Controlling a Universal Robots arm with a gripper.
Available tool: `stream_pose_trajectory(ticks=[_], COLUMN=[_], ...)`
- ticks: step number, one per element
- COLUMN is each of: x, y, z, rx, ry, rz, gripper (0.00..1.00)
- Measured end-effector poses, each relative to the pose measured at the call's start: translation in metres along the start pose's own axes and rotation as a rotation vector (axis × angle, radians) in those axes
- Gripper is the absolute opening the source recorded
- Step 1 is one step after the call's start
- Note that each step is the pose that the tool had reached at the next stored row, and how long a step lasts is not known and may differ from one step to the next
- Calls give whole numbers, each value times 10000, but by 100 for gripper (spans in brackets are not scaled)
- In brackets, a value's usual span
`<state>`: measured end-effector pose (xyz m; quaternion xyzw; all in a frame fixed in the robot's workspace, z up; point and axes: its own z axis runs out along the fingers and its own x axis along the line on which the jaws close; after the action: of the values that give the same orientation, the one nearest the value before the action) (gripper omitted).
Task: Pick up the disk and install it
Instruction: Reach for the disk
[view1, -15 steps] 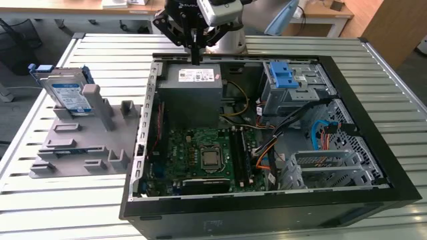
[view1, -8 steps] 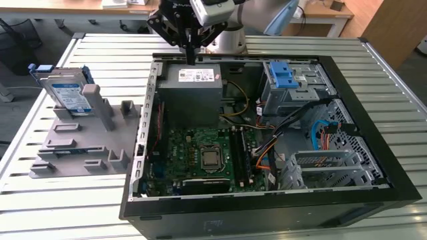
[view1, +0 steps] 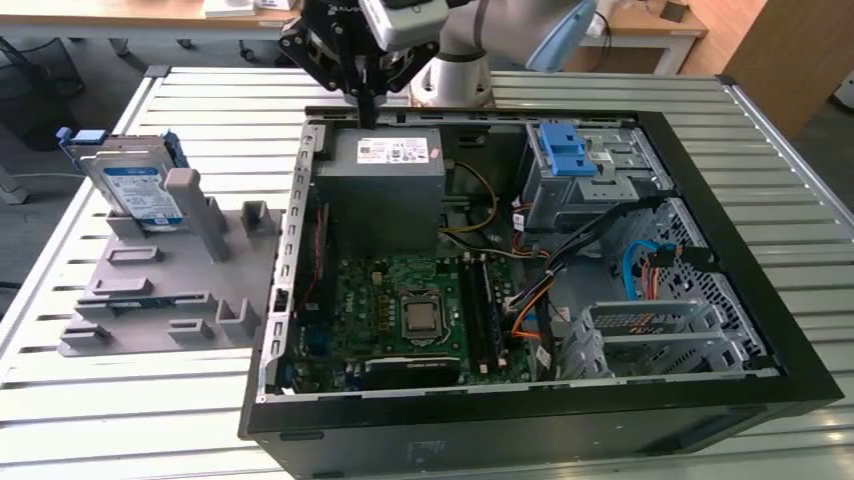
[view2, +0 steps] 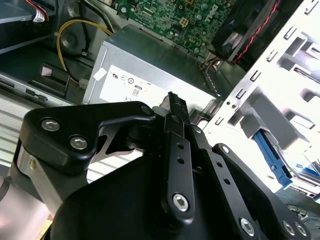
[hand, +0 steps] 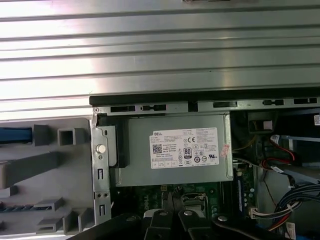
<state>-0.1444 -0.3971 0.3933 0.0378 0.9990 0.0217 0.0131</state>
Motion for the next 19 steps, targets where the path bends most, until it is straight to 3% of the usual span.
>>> stream_pose_trajectory(ticks=[19], x=[250], y=[-3], z=[0], rx=[-1], ry=[1], rz=[2], gripper=[11])
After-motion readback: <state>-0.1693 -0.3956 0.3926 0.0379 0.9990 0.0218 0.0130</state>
